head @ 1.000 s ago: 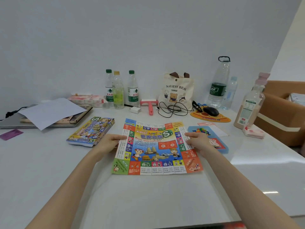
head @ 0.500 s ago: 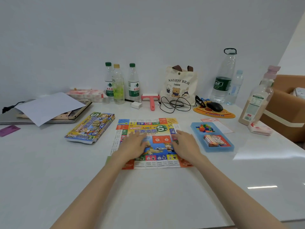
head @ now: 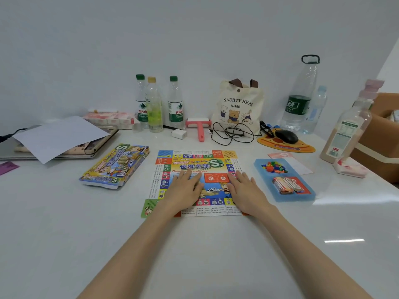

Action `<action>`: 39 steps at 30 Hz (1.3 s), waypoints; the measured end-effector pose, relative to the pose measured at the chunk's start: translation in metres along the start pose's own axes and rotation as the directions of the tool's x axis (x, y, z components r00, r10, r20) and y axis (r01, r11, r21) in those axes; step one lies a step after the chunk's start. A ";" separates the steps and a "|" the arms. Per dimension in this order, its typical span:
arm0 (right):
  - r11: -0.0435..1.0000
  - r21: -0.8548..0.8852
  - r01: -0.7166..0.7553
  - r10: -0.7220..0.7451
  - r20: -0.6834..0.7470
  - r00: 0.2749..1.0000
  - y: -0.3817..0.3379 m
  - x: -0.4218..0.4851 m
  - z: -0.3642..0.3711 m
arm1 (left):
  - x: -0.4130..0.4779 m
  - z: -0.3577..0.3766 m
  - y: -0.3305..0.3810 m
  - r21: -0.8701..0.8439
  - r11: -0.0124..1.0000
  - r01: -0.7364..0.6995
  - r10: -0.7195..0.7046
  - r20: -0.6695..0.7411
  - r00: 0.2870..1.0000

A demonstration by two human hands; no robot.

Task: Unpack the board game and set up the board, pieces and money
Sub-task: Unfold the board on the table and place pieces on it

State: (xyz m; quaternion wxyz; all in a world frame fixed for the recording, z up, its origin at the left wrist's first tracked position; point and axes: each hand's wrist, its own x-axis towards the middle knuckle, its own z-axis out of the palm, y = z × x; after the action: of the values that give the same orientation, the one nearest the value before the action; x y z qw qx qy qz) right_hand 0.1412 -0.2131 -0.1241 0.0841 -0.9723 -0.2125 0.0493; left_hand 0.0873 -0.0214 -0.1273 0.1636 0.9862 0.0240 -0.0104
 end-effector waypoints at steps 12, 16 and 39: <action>0.981 0.142 0.134 -0.104 -0.203 0.974 -0.045 -0.010 -0.019 | -0.016 -0.043 -0.031 -0.074 0.996 0.051 -0.075 -0.365 0.928; 0.953 0.195 0.234 -0.183 -0.247 0.952 -0.086 -0.004 -0.019 | -0.025 -0.065 -0.071 -0.039 0.984 0.175 -0.175 -0.420 0.890; 0.950 0.044 0.308 -0.300 -0.134 0.944 -0.166 0.032 0.010 | -0.011 -0.058 -0.147 0.162 0.902 0.399 -0.353 -0.255 0.900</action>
State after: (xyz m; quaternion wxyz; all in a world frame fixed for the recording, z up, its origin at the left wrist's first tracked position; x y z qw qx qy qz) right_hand 0.1018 -0.0494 -0.1052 0.1350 -0.9258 -0.3526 -0.0188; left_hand 0.0698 0.1359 -0.1192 0.0493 0.9694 0.2315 0.0646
